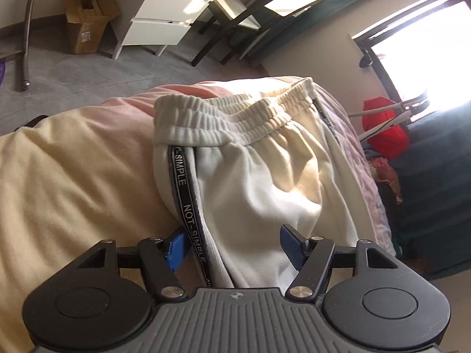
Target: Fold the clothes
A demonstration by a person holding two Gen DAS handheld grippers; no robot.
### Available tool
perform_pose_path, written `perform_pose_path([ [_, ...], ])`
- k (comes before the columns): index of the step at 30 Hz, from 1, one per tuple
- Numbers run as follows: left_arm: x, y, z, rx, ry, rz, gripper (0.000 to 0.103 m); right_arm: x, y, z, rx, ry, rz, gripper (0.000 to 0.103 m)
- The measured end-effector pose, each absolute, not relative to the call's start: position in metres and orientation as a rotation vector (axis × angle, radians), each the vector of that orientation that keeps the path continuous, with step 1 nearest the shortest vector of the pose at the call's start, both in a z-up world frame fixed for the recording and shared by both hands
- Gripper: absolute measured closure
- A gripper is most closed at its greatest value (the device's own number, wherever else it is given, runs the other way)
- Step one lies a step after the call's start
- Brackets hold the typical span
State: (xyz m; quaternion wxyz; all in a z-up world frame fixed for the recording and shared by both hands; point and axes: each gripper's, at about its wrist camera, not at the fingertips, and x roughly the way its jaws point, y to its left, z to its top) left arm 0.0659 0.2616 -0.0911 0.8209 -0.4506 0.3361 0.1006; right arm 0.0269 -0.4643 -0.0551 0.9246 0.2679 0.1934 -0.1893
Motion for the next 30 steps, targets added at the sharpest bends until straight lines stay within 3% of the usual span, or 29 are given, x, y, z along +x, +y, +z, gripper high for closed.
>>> perform_pose_path([
  [5,0.058,0.257,-0.088,-1.077,0.558,-0.014,0.039,-0.007,-0.523,-0.079,0.812,0.305,-0.505,0.006],
  [13,0.076,0.244,-0.113,-0.991,0.819,0.141,0.041,-0.039,-0.553,-0.113,1.009,0.289,-0.746,0.006],
  [18,0.073,0.252,-0.12,-1.077,0.81,0.12,0.04,-0.034,-0.555,-0.12,1.021,0.314,-0.763,0.009],
  [21,0.07,0.255,-0.124,-1.116,0.802,0.111,0.04,-0.025,-0.556,-0.13,1.061,0.357,-0.737,0.027],
  [26,0.065,0.26,-0.127,-1.158,0.798,0.1,0.04,-0.009,-0.562,-0.145,1.105,0.408,-0.747,0.028],
  [28,0.065,0.26,-0.127,-1.162,0.799,0.102,0.04,-0.005,-0.564,-0.15,1.108,0.424,-0.758,0.033],
  [30,0.066,0.26,-0.127,-1.164,0.799,0.105,0.04,0.0,-0.565,-0.151,1.089,0.442,-0.764,0.063],
])
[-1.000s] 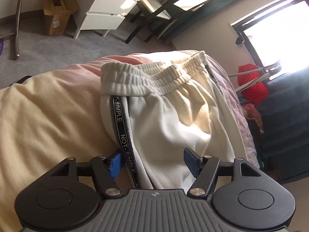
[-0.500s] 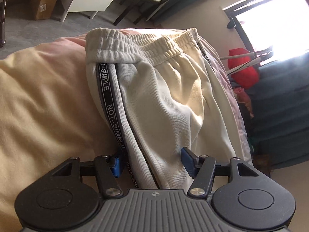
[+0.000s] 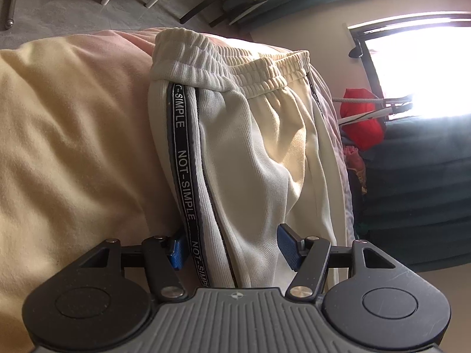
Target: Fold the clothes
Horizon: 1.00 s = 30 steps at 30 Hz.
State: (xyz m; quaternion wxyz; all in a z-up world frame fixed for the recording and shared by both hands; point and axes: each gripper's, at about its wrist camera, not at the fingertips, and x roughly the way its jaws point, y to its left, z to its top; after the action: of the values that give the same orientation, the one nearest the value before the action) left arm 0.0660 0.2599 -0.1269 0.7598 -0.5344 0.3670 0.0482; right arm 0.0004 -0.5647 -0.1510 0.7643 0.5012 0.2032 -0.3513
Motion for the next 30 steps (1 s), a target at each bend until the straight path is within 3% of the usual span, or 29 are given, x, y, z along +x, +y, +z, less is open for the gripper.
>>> perform_pose_path([
  [2,0.067,0.26,-0.127,-1.166,0.8,0.107,0.04,0.005,-0.563,-0.147,1.053,0.433,-0.735,0.08],
  [5,0.069,0.258,-0.127,-1.164,0.802,0.112,0.04,0.004,-0.56,-0.138,1.024,0.374,-0.703,0.087],
  [9,0.068,0.256,-0.128,-1.171,0.81,0.118,0.037,-0.003,-0.559,-0.13,1.006,0.34,-0.722,0.087],
  [15,0.079,0.253,-0.131,-1.137,0.831,0.114,0.035,-0.005,-0.561,-0.137,0.996,0.468,-0.816,0.084],
  [17,0.08,0.251,-0.13,-1.123,0.833,0.113,0.034,-0.006,-0.56,-0.138,0.995,0.487,-0.832,0.075],
  [19,0.08,0.25,-0.13,-1.114,0.834,0.11,0.034,-0.009,-0.559,-0.139,1.001,0.478,-0.841,0.049],
  [20,0.08,0.25,-0.13,-1.118,0.834,0.109,0.034,-0.01,-0.558,-0.139,1.006,0.472,-0.845,0.026],
  [21,0.081,0.251,-0.131,-1.122,0.833,0.108,0.033,-0.011,-0.558,-0.14,1.01,0.466,-0.849,0.017],
  [30,0.081,0.252,-0.135,-1.147,0.837,0.077,0.026,0.015,-0.564,-0.166,1.197,0.491,-0.642,0.017],
])
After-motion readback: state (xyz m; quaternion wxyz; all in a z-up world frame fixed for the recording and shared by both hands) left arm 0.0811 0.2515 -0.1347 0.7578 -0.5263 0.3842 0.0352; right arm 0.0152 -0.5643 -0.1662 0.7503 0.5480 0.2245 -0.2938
